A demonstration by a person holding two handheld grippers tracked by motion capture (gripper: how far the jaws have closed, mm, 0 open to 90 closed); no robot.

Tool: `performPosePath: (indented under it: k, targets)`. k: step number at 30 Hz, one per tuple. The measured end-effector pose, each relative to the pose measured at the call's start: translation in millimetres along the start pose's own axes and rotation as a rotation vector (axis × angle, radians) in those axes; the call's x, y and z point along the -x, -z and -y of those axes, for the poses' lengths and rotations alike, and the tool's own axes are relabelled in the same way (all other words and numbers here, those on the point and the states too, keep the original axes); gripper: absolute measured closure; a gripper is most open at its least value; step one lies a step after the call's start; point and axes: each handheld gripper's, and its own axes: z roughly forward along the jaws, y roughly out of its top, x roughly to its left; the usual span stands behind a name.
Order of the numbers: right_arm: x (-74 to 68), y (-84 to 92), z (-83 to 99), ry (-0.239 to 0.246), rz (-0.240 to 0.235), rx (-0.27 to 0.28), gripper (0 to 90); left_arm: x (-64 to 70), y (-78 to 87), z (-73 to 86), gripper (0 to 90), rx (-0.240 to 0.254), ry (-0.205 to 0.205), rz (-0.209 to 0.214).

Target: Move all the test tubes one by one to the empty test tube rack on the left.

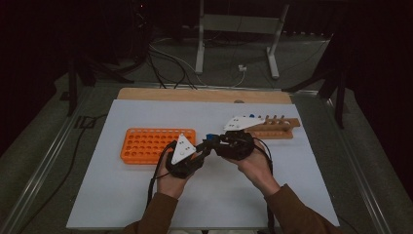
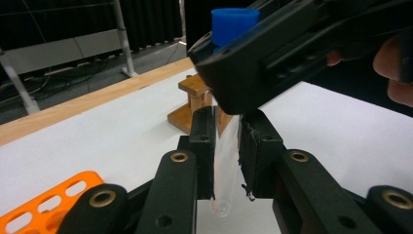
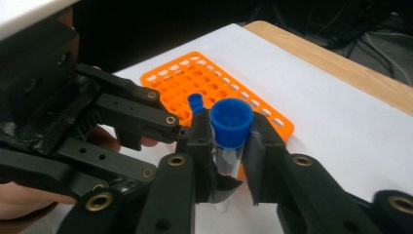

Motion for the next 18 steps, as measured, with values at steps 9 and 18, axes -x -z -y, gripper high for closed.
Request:
performPosePath:
  k: [9, 18]
  targets:
    - [5.3, 4.3, 2.0, -0.034, -0.003, 0.012, 29.3, -11.5, 8.0, 0.5, 78.4, 0.003, 0.033, -0.031]
    - [13.4, 11.5, 11.9, 0.017, 0.103, 0.005, 4.4, -21.9, 27.4, 0.8, 78.3, 0.027, 0.072, -0.031]
